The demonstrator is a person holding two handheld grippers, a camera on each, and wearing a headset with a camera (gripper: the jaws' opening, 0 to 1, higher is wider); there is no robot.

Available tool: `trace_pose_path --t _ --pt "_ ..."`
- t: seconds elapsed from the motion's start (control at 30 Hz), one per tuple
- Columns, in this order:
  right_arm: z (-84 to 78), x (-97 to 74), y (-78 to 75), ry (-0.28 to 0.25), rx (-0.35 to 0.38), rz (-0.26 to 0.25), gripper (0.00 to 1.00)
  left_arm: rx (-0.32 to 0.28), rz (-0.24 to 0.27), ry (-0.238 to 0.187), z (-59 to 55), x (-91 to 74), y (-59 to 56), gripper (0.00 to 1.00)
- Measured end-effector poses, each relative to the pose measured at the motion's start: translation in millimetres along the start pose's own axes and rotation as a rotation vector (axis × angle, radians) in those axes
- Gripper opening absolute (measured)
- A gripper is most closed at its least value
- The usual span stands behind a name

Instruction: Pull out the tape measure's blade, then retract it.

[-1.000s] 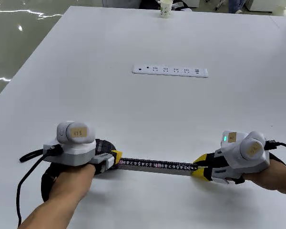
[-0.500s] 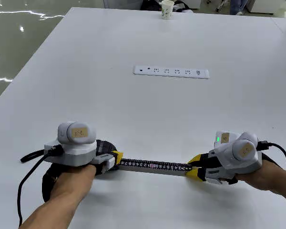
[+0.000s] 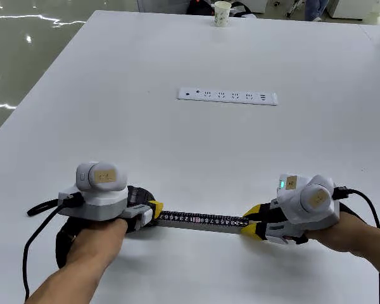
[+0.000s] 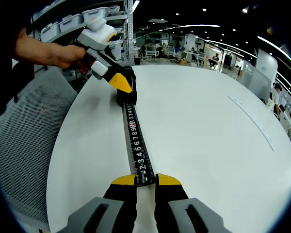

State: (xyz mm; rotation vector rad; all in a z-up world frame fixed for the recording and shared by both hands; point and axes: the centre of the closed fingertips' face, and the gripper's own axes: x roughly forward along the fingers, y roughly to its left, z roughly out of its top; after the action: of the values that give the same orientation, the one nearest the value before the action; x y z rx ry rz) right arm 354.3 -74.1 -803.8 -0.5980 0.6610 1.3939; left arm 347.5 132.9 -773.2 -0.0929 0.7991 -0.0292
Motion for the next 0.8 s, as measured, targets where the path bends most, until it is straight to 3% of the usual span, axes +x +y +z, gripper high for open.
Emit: trace_pose_path --t 0.8 --pt "16.8 14.9 3.2 -0.014 -0.009 0.020 0.10 -0.014 -0.009 0.005 -0.1 0.3 1.6 0.56"
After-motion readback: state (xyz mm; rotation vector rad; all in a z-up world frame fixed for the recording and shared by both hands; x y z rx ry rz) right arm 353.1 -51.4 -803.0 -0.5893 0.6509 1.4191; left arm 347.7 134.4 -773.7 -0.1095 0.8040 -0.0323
